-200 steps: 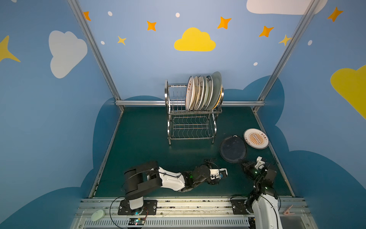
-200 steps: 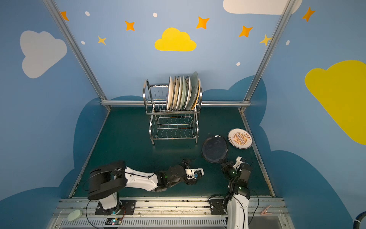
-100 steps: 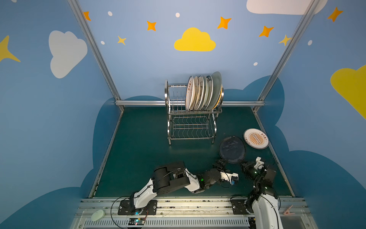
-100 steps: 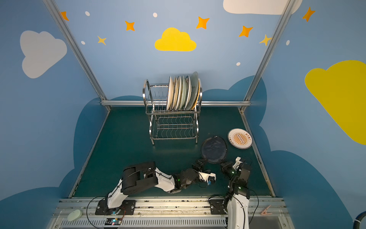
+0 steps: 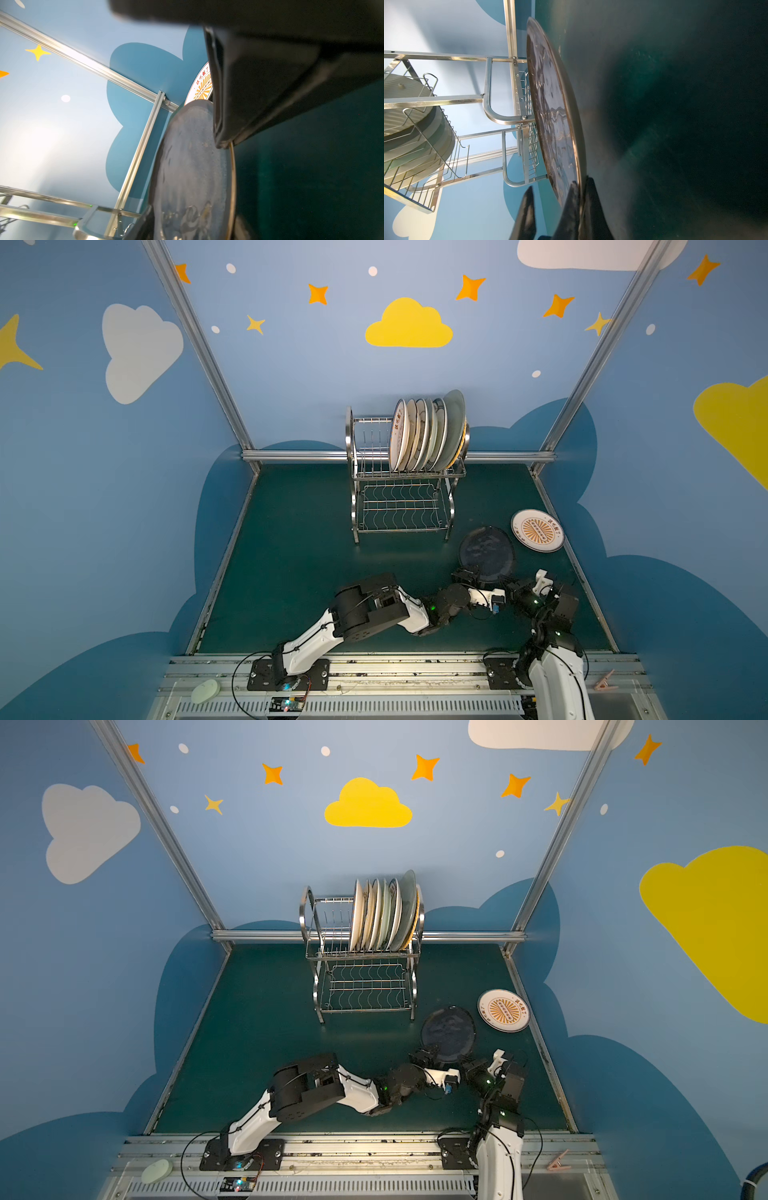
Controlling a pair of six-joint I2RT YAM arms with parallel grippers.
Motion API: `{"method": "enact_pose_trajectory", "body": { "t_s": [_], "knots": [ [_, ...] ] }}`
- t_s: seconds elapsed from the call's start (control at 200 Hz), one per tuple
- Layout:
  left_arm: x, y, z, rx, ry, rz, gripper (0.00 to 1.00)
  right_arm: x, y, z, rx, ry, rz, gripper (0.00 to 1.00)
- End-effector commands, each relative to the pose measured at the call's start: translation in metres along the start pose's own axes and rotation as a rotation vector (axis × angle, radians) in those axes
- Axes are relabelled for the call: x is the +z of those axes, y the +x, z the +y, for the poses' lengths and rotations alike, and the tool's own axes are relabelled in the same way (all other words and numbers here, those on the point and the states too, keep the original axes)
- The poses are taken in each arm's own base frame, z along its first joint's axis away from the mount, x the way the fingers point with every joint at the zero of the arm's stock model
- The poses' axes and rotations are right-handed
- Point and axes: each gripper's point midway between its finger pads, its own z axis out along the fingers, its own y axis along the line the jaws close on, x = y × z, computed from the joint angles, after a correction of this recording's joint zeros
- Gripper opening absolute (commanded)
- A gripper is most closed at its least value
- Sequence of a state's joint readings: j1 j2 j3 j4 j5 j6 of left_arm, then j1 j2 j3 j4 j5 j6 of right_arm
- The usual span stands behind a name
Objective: Load plates into a dish rack
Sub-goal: Place the plate on the dish rack.
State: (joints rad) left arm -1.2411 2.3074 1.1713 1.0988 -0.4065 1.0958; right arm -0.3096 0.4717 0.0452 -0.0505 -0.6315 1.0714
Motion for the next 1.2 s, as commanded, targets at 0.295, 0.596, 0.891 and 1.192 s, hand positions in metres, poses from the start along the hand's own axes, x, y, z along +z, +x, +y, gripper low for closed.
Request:
{"method": "enact_pose_trajectory", "body": {
  "t_s": [0.295,0.596,0.891,1.192],
  "knots": [
    [0.02,0.01,0.01,0.019,-0.093,0.044,0.14,-0.007,-0.004,0.045,-0.095,-0.12,0.008,0.0],
    [0.004,-0.007,0.029,0.009,-0.153,0.018,0.04,-0.011,-0.004,0.053,-0.138,-0.117,0.007,0.08],
    [-0.02,-0.021,0.038,0.017,-0.204,-0.01,0.04,-0.015,-0.011,0.065,-0.177,-0.108,-0.016,0.62],
    [-0.057,-0.042,0.052,-0.072,-0.211,-0.035,0.04,-0.018,-0.026,0.093,-0.255,-0.09,-0.037,0.81]
  ]
}}
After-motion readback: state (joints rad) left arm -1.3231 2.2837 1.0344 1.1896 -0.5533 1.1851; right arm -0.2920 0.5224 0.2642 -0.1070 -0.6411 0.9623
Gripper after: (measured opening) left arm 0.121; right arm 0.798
